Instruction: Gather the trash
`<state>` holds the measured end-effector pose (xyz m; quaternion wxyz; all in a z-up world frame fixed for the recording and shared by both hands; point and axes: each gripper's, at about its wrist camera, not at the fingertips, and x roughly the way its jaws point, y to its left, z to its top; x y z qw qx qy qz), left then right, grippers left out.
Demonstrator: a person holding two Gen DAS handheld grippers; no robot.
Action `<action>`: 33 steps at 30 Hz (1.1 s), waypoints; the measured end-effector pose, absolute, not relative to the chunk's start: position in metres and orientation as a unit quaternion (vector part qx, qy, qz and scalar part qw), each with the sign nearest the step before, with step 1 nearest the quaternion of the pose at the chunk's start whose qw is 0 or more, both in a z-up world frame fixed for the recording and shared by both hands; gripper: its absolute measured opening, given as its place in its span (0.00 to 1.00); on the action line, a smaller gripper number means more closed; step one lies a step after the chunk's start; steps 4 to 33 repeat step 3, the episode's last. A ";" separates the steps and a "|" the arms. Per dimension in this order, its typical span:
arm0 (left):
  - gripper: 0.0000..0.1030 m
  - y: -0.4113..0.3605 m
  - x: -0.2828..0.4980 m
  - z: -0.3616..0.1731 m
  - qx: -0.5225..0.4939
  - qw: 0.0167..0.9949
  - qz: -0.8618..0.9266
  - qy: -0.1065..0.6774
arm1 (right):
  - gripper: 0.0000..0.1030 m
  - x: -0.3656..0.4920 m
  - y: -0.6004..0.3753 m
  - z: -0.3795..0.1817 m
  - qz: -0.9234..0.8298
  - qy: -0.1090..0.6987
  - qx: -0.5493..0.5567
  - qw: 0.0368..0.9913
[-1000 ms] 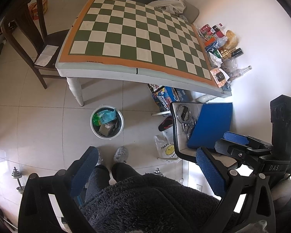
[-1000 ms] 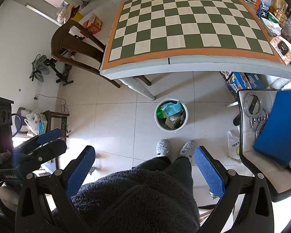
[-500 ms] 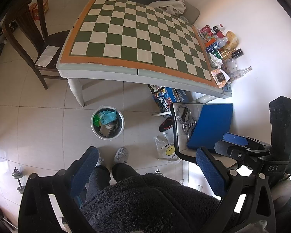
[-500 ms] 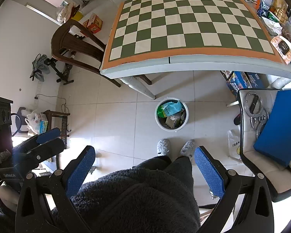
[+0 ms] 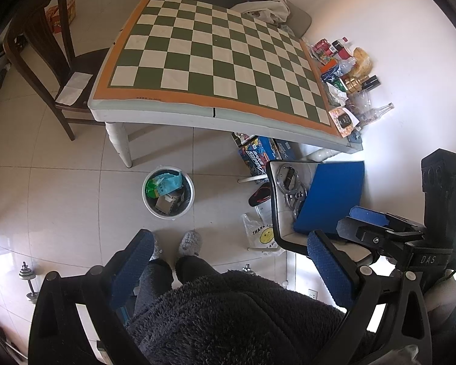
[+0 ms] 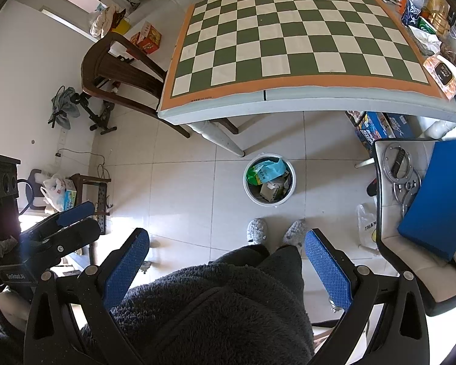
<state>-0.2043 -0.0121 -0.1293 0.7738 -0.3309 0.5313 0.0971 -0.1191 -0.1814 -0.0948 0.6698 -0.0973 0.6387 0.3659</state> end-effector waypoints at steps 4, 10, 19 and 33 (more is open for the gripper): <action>1.00 -0.013 -0.204 -0.130 -0.331 0.774 0.097 0.531 | 1.00 -0.119 -0.181 -0.095 0.366 0.639 -0.098 0.670; 1.00 -0.013 -0.204 -0.130 -0.331 0.774 0.097 0.531 | 1.00 -0.119 -0.181 -0.095 0.366 0.639 -0.098 0.670; 1.00 -0.013 -0.204 -0.130 -0.331 0.774 0.097 0.531 | 1.00 -0.119 -0.181 -0.095 0.366 0.639 -0.098 0.670; 1.00 -0.013 -0.204 -0.130 -0.331 0.774 0.097 0.531 | 1.00 -0.119 -0.181 -0.095 0.366 0.639 -0.098 0.670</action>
